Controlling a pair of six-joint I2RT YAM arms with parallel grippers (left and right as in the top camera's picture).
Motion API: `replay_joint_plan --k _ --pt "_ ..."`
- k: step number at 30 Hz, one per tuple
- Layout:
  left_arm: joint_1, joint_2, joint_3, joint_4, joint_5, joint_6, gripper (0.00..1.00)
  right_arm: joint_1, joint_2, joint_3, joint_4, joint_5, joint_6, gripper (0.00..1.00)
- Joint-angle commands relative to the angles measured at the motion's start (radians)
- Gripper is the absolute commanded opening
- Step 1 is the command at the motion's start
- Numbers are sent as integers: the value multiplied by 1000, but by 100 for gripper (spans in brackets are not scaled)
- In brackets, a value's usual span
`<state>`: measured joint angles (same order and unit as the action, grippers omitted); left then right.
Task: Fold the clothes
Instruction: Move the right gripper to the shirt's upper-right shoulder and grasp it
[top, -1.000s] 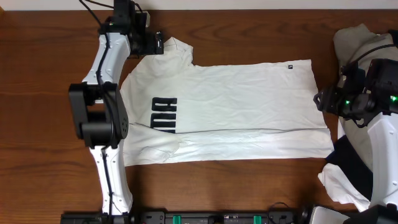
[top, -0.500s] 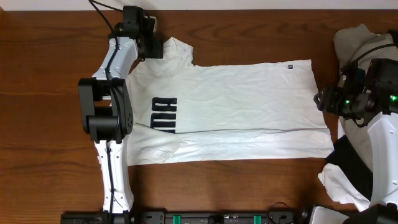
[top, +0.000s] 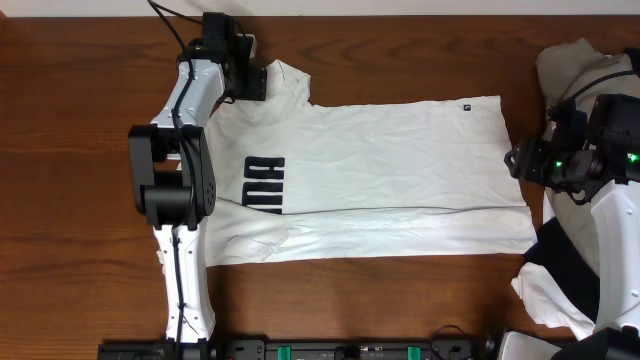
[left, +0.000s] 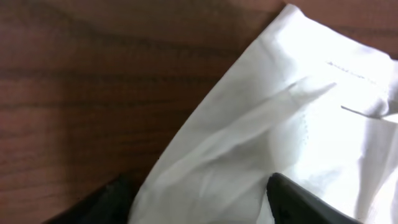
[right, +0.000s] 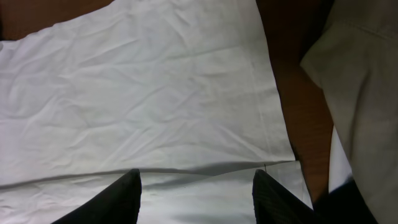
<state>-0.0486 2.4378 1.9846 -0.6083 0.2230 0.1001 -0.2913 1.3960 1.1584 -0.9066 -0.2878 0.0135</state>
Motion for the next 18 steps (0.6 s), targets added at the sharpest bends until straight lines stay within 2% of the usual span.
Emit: replay_joint_plan --k 1,4,6,12,18 --pt "0 14 16 -14 -7 5 51 -2 0 -3 -3 4 -15 56" --pt "0 14 16 -19 -7 5 24 -2 0 -3 -3 4 -15 56" --pt "0 14 16 -24 -7 4 15 -2 0 -3 -2 4 -15 56" --pt "0 -14 16 -65 -7 4 12 -2 10 -3 63 38 -15 52" --pt "0 -40 16 -108 -6 -12 13 5 97 -3 275 37 -7 46"
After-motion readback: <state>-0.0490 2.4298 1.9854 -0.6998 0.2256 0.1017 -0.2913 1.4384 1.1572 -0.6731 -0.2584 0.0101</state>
